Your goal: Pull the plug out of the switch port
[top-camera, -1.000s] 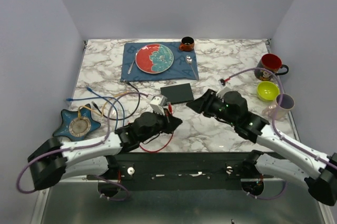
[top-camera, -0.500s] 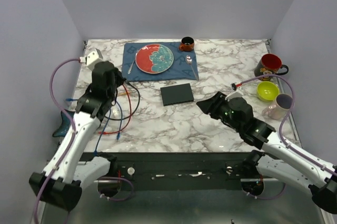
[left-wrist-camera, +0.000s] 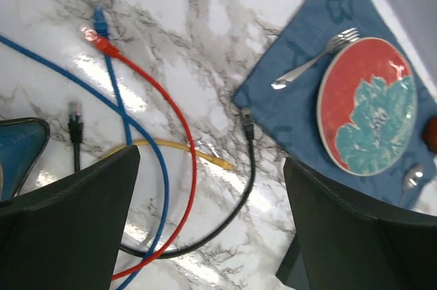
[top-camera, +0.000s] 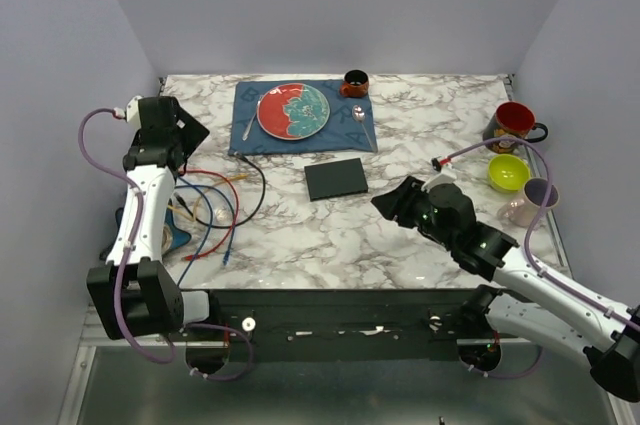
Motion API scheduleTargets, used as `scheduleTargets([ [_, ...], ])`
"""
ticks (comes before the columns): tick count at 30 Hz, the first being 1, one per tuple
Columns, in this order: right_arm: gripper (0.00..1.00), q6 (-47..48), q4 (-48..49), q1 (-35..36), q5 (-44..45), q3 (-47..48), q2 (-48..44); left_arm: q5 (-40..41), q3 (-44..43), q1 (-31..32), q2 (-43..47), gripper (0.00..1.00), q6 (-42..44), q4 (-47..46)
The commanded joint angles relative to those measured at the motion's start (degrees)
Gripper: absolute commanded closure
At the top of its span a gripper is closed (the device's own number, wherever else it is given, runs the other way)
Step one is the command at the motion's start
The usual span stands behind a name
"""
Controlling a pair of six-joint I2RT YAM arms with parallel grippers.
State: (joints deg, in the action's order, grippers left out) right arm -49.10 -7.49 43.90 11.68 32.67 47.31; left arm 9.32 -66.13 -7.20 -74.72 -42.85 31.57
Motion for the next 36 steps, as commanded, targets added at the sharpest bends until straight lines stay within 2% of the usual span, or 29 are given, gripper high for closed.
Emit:
scheduleTargets([
  [1, 0.45, 1.47, -0.43, 0.05, 3.61, 2.58, 6.03, -7.3, 8.0, 9.71, 9.13, 0.01, -2.4, -11.24],
  [2, 0.46, 1.29, 0.53, -0.48, 3.7, 2.93, 7.95, -6.43, 11.25, 14.19, 12.89, 0.01, -3.54, -14.31],
  [3, 0.52, 1.29, 1.41, -0.92, 3.18, 3.45, 11.19, -5.12, 17.64, 20.85, 14.32, 0.01, -4.6, -20.78],
  [4, 0.6, 1.29, 2.12, -1.62, 1.78, 4.5, 13.31, -4.76, 20.57, 23.52, 15.29, 0.01, -7.39, -23.55],
  [5, 0.72, 1.12, 3.08, -3.45, 1.16, 5.3, 15.08, -4.4, 23.04, 24.94, 15.56, 0.01, -8.73, -25.4],
  [6, 0.96, 1.03, 3.44, -4.25, 0.63, 6.09, 18.4, -3.62, 26.63, 25.56, 15.22, 0.03, -9.79, -26.55],
  [7, 1.0, 0.85, 3.44, -5.22, -0.6, 8.27, 19.91, -3.35, 28.14, 25.4, 14.61, 0.07, -10.93, -28.91],
  [8, 1.0, 0.94, 3.53, -6.97, -0.96, 9.34, 21.41, -3.26, 29.2, 25.13, 12.77, 0.11, -11.55, -29.89],
  [11, 1.0, 1.55, 3.44, -9.61, -0.87, 13.72, 27.29, -6.5, 30.36, 25.22, 7.07, 0.38, -12.34, -34.11],
  [12, 1.0, 1.47, 3.36, -10.49, -1.13, 14.78, 28.53, -7.21, 29.75, 25.48, 5.04, 0.55, -13.13, -34.9],
  [14, 1.0, 0.77, 3.09, -13.38, -2.97, 17.41, 33.25, -9.23, 28.43, 25.83, -1.61, 0.73, -13.66, -36.05],
  [15, 1.0, 0.33, 2.92, -14.27, -3.85, 18.04, 34.77, -9.23, 26.77, 25.92, -3.92, 0.88, -13.92, -35.97],
  [17, 1.0, 0.06, 2.92, -16.29, -6.49, 19.27, 39.58, -11.86, 25.44, 26.36, -9.45, 0.97, -14.36, -36.58],
  [18, 1.0, 0.23, 2.92, -16.74, -6.93, 20.41, 41.27, -12.04, 24.65, 26.8, -10.79, 1.0, -14.54, -37.1],
  [24, 1.0, 1.55, 2.57, -17.27, -9.48, 24.98, 51.64, -11.78, 20.88, 28.91, -18.96, 1.0, -15.33, -39.57],
  [29, 1.0, 2.08, 3.0, -17.44, -10.28, 27.45, 55.69, -10.73, 17.35, 30.32, -25.38, 1.0, -15.51, -39.13],
  [36, 1.0, 4.27, 3.44, -17.8, -11.42, 28.69, 59.12, -10.38, 14.8, 31.81, -29.43, 1.0, -15.33, -37.99],
])
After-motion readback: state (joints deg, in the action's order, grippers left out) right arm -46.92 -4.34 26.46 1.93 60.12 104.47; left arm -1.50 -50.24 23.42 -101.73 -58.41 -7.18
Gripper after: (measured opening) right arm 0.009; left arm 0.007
